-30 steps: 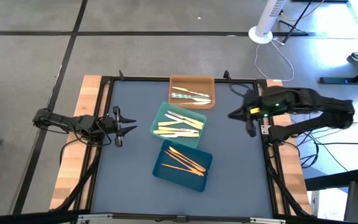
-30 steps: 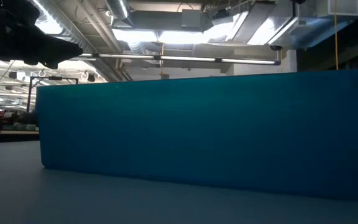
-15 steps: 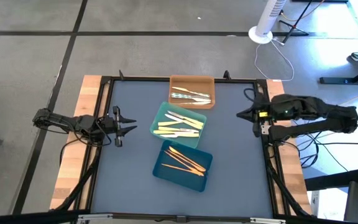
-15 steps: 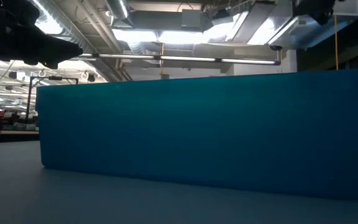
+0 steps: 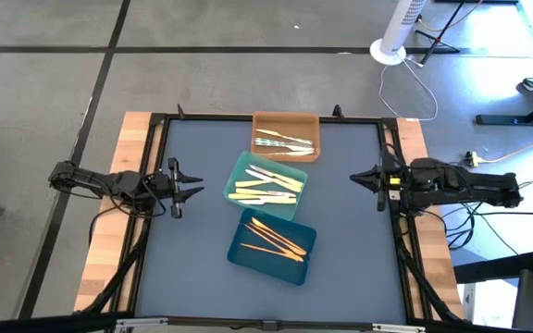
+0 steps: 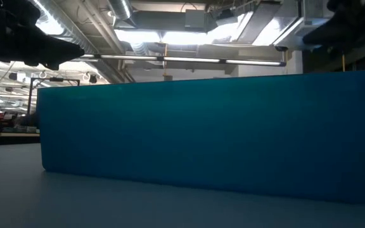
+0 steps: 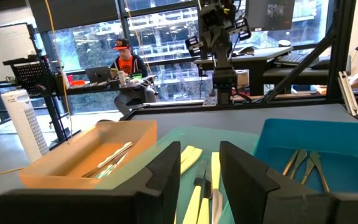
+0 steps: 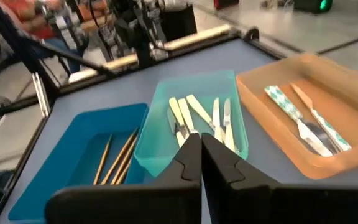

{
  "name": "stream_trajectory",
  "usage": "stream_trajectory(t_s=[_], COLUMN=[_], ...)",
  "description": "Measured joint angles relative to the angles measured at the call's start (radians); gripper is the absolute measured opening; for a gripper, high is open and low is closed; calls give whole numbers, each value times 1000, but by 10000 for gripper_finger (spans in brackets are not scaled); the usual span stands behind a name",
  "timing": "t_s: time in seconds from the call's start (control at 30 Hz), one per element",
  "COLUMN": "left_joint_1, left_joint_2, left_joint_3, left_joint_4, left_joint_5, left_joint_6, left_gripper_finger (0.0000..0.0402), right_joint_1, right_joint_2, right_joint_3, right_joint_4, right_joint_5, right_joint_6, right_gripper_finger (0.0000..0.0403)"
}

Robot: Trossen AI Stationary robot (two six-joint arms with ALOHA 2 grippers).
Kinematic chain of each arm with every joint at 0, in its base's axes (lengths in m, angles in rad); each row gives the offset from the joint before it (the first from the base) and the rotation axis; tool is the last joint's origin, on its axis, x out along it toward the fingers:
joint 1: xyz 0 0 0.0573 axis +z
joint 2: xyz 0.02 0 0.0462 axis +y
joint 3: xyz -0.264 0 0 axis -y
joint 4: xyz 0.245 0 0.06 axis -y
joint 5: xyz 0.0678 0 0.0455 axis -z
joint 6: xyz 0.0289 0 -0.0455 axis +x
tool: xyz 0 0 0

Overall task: Sort silverware by color (type)
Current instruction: Return to Home Position

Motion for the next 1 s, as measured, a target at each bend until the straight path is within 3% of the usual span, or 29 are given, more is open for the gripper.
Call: stream_trajectory(t_s=[0.63,1.0], left_joint_1=[0,0], left_joint_2=[0,0], left_joint_3=[0,0], left_joint_4=[0,0], left_joint_5=[0,0], left_joint_6=[0,0], left_gripper_finger=[105,105], right_joint_1=[0,0], right_joint_2=[-318,-318], right_joint_3=[-247,-411], right_joint_4=[98,294], right_joint_5=[54,26], right_joint_6=[-28,-64], right_gripper_finger=[0,0])
